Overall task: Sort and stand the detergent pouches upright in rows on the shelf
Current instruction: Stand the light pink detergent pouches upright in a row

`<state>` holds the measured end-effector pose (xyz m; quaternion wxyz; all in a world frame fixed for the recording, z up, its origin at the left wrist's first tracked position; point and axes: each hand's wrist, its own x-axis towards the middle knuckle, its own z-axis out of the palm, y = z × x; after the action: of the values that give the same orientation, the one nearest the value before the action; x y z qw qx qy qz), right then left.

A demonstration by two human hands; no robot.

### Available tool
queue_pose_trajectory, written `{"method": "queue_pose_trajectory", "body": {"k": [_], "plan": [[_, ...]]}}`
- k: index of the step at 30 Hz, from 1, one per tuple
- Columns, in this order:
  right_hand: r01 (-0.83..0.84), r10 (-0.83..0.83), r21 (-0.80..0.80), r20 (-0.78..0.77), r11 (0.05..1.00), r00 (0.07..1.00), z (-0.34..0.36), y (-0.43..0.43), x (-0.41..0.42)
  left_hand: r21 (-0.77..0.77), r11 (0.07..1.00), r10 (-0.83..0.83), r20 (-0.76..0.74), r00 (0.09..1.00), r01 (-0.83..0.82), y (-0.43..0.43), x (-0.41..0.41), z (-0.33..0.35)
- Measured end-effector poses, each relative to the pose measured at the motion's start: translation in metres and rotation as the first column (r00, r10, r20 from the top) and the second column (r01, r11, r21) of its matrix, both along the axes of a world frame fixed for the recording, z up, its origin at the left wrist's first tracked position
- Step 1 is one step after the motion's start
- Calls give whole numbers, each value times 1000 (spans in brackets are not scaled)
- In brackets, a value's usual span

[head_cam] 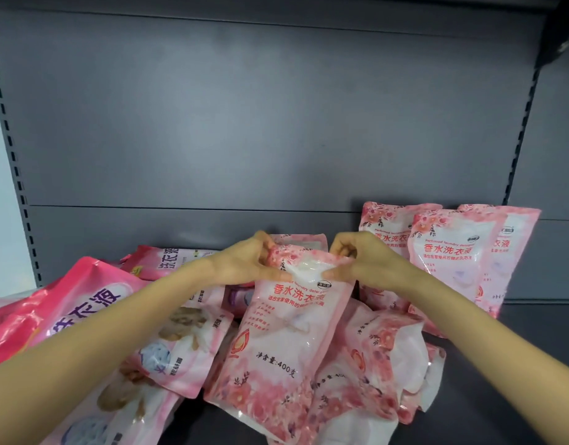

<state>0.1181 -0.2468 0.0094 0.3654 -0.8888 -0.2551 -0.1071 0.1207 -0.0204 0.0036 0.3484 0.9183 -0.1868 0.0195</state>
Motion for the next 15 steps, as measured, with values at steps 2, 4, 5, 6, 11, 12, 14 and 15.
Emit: {"method": "queue_pose_trajectory", "body": {"k": [2,4,5,6,11,12,14,15], "plan": [[-25,24,43,31,999,999,4,3,-4,-153,988,3,-22,1000,-6,4,-2,1],[-41,36,74,75,996,997,7,7,-7,-277,961,15,-34,999,-24,6,-8,2],[-42,33,94,94,995,995,7,9,-7,-334,942,26,-38,999,-37,8,-10,3],[-40,27,114,110,993,994,7,11,-7,-381,923,34,-45,998,-49,10,-13,4],[-64,35,226,128,972,991,14,19,-8,-521,848,57,-83,995,-92,15,-28,12],[-71,41,249,122,966,992,16,19,-10,-546,833,52,-89,995,-92,16,-30,15],[-83,56,293,101,952,993,19,19,-13,-582,809,42,-78,996,-79,15,-35,19],[-92,67,316,91,944,994,21,19,-16,-598,798,42,-65,997,-73,15,-36,21]]}}
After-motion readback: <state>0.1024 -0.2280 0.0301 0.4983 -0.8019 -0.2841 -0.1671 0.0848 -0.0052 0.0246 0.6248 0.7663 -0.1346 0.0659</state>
